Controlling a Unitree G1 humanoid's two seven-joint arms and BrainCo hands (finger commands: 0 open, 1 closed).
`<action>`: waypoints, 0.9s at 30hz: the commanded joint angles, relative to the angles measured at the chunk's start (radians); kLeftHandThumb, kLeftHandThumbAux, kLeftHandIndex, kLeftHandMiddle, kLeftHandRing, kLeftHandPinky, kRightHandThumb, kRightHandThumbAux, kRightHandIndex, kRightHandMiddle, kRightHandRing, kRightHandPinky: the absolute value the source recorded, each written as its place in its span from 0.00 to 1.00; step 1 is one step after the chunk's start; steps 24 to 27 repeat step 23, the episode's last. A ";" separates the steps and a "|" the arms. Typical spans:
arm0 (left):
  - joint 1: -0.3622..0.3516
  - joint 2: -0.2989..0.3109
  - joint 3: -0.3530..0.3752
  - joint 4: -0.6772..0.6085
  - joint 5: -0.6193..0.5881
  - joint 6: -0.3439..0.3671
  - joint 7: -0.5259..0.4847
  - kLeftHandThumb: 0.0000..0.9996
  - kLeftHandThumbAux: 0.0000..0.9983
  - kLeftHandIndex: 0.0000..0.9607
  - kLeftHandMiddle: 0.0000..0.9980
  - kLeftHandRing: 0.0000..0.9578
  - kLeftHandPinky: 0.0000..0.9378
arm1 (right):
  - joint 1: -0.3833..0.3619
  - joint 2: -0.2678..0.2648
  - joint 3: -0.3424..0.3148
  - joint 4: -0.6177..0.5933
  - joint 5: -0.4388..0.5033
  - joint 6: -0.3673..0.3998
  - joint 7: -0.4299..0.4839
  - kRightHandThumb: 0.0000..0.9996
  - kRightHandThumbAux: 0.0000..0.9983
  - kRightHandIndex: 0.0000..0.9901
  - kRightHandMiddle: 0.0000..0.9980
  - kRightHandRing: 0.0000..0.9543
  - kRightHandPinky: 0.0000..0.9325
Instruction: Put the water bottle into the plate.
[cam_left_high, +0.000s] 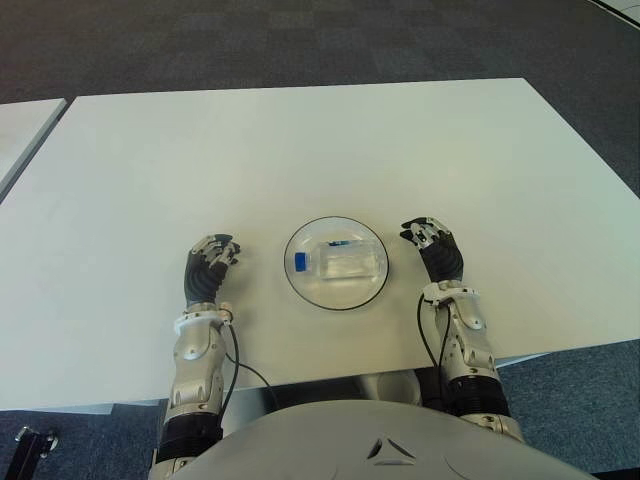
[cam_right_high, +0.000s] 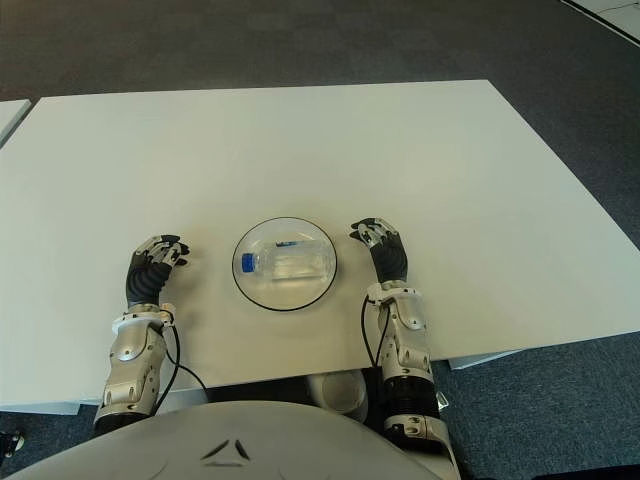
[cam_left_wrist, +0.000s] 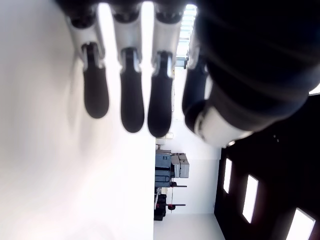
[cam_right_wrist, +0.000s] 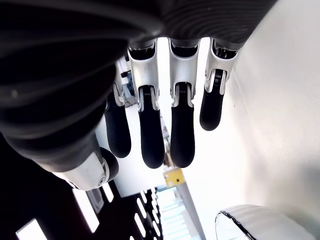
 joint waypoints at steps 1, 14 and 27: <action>0.014 -0.005 -0.003 0.007 0.009 0.026 0.006 0.71 0.72 0.45 0.50 0.51 0.52 | 0.017 0.009 -0.009 0.032 -0.019 0.022 -0.029 0.71 0.73 0.44 0.63 0.67 0.70; 0.013 -0.005 -0.004 0.006 0.012 0.031 0.006 0.71 0.72 0.45 0.51 0.50 0.51 | 0.015 0.007 -0.007 0.035 -0.033 0.024 -0.043 0.71 0.73 0.44 0.64 0.67 0.69; 0.013 -0.004 -0.006 0.009 0.015 0.022 0.005 0.71 0.72 0.45 0.51 0.51 0.52 | 0.018 -0.003 0.015 0.060 -0.161 -0.066 -0.124 0.71 0.73 0.44 0.64 0.66 0.67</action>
